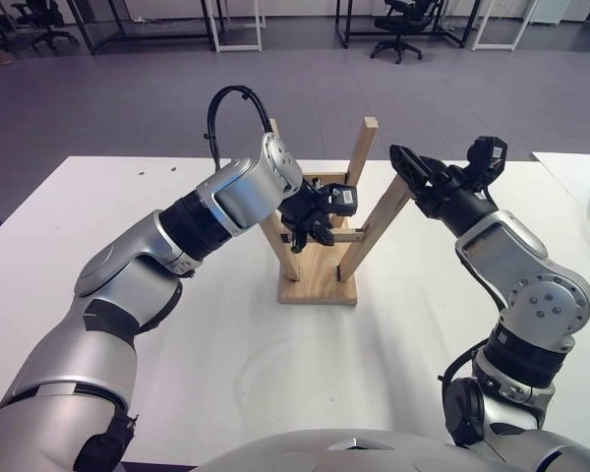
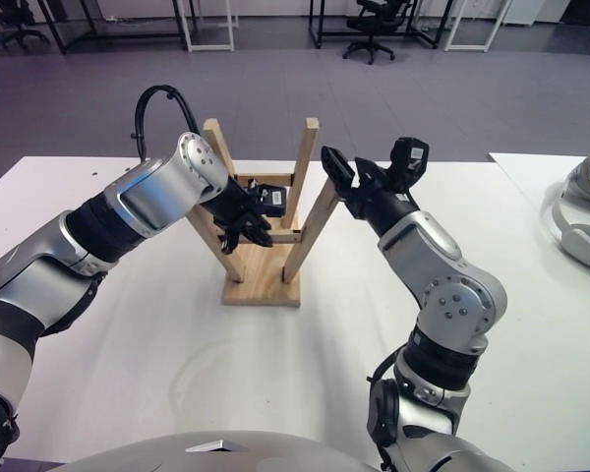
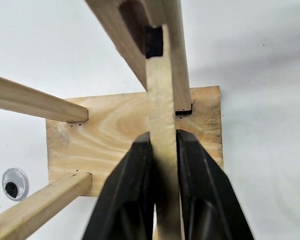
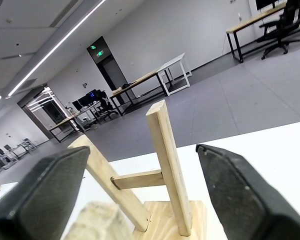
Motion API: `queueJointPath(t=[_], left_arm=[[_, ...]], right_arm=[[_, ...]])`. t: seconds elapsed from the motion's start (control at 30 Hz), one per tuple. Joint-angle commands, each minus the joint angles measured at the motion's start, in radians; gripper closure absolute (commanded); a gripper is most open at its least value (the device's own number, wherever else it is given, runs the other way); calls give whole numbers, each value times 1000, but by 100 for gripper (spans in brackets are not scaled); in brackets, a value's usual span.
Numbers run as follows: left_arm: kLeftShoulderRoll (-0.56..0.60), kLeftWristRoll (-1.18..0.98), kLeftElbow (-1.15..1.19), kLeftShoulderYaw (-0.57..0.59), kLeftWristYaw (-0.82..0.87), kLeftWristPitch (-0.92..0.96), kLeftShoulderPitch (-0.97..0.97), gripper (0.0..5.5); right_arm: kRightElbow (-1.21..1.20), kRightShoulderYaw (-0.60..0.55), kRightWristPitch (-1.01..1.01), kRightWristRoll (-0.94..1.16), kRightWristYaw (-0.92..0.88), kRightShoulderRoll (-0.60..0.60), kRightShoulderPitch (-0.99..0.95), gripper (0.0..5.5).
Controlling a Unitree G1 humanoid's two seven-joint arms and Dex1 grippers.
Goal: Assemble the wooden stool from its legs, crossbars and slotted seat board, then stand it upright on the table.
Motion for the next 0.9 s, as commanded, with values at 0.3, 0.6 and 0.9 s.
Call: queueJointPath(t=[0.3, 0.6, 0.9], left_arm=[[-52, 23, 47, 76, 39, 3, 15, 505], [-55, 33, 17, 68, 19, 18, 30, 505], [-84, 42, 27, 56, 17, 19, 13, 453]], right_arm=[[-60, 106, -59, -10, 10, -41, 96, 154], [-165, 180, -121, -86, -57, -46, 125, 154], [-222, 297, -120, -176, -130, -10, 139, 188]])
